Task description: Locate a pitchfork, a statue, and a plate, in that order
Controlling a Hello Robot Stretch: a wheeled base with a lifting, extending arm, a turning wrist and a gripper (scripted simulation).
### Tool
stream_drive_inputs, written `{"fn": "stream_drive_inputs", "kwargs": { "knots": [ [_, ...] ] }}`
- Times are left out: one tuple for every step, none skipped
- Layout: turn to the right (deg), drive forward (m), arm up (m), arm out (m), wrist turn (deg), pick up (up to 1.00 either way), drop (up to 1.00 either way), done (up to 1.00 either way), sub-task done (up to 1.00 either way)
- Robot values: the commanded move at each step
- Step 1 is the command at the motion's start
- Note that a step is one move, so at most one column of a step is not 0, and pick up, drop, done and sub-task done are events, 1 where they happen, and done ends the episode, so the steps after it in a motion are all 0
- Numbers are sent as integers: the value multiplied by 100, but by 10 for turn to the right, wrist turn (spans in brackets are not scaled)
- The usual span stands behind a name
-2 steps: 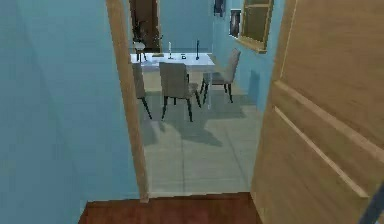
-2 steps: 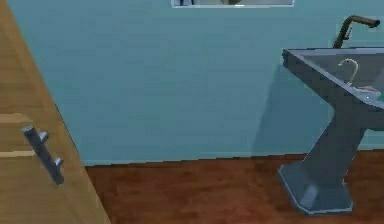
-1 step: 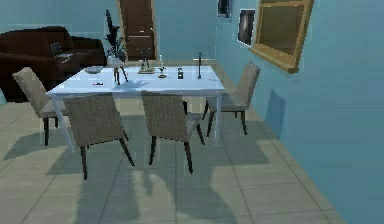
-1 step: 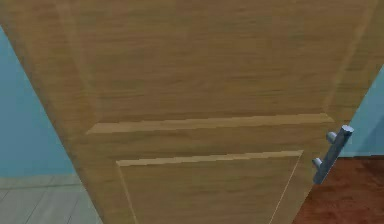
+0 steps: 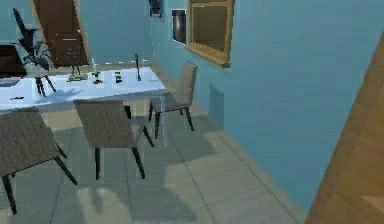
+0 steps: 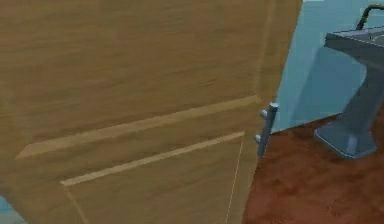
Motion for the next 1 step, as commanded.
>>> {"fn": "stream_drive_inputs", "kwargs": {
  "knots": [
    [0,5,0,0,0,0,0,0,0]
  ]
}}
